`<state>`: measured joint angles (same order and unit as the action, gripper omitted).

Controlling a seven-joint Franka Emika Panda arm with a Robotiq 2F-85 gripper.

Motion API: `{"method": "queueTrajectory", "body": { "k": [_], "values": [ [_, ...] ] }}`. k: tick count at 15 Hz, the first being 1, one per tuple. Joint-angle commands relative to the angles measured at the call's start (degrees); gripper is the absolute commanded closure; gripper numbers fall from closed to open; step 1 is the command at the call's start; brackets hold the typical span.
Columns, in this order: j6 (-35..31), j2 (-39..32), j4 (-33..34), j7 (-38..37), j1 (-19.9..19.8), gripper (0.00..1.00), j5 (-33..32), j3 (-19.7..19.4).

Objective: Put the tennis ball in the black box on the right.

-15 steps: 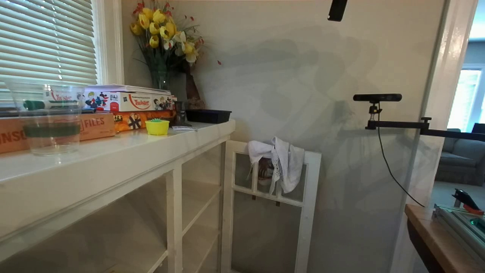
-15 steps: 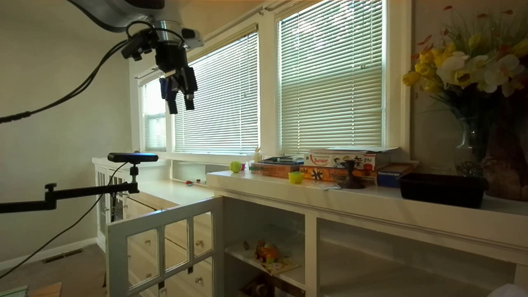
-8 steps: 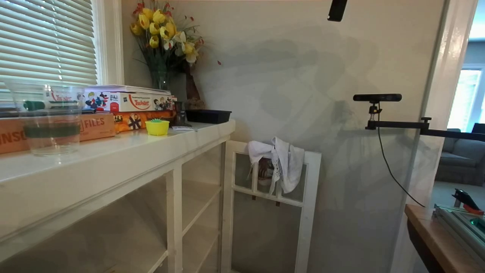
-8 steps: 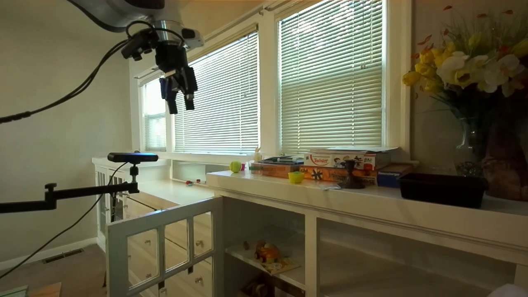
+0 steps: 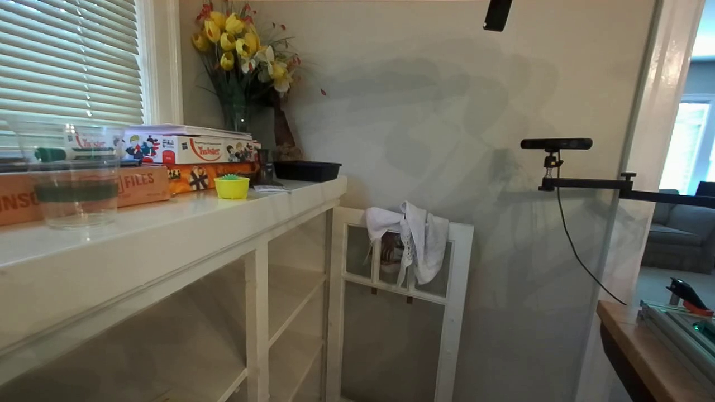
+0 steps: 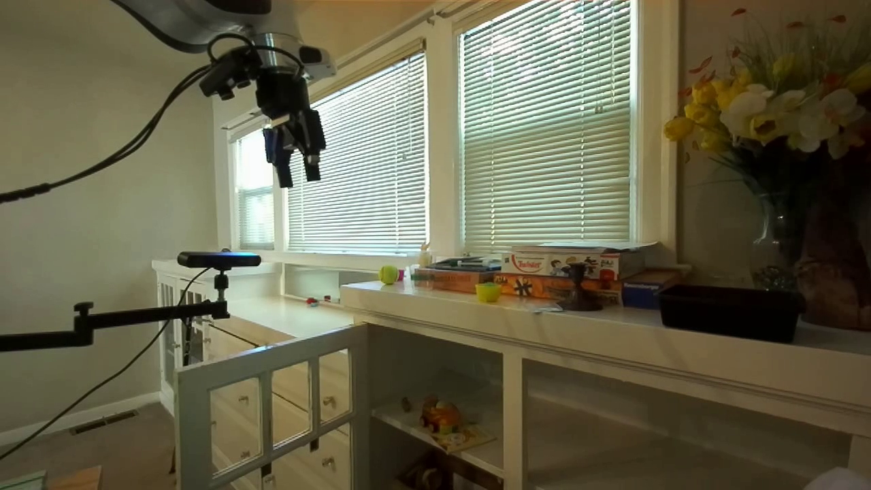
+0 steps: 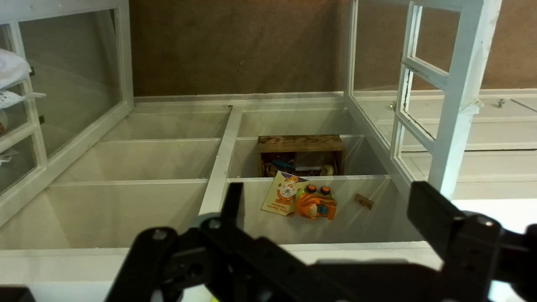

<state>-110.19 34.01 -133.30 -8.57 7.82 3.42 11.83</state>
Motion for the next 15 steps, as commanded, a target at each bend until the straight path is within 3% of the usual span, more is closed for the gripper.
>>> {"method": "queueTrajectory", "body": {
  "k": [1, 12, 15],
  "values": [
    [0.1, -0.08, 0.12, -0.14, 0.27, 0.0, -0.16, -0.2],
    [0.1, -0.08, 0.12, -0.14, 0.27, 0.0, -0.16, -0.2],
    [-7.91, -2.16, -0.13, -0.8, -0.58, 0.0, 0.38, -0.83]
  ]
}}
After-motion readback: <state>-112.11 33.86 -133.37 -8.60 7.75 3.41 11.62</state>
